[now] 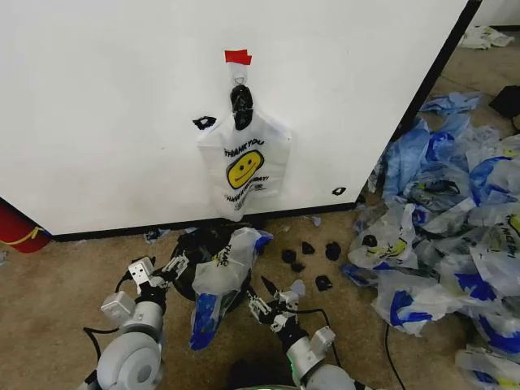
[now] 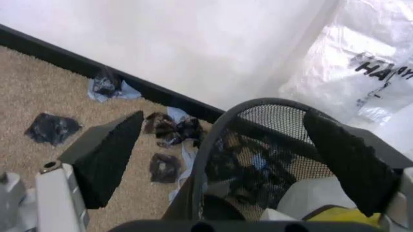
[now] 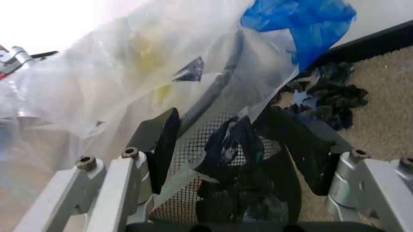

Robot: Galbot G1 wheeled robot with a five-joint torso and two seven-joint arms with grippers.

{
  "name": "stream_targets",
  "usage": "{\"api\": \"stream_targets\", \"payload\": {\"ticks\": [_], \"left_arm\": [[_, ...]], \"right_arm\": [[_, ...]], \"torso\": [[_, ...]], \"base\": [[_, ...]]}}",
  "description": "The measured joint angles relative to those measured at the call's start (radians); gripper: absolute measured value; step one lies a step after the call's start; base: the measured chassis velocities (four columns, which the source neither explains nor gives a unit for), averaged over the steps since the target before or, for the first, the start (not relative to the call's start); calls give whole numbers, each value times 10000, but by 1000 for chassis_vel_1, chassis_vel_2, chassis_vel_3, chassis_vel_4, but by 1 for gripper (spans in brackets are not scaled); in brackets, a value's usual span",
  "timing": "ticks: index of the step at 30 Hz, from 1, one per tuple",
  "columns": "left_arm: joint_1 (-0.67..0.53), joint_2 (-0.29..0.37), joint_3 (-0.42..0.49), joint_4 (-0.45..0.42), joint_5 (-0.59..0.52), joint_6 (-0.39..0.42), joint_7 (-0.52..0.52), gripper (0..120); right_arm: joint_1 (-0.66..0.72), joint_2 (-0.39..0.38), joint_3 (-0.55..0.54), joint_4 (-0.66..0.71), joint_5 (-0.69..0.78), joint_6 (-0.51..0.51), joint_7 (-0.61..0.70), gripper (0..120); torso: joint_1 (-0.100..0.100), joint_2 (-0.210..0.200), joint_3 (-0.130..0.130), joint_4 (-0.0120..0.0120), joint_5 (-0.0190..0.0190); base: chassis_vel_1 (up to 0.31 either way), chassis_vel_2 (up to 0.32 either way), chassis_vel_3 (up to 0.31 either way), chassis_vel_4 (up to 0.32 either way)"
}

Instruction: Pick up the garbage bag from the wall and place it over the trash bin.

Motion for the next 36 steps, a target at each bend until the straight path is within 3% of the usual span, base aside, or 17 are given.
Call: {"api": "stream_targets", "payload": {"ticks": [8,36], "left_arm": [[210,-57,-127,22,176,-73,97,97],[172,-176,93,259,418,-130,165,94]], "right_arm": [[341,330,-241,-138,224,-153,408,57],[-124,160,109,570,29,-347,719,54]], "torso": [[0,0,0,0,0],[0,0,0,1,0]], "base": [[0,0,0,0],[0,0,0,0]]}}
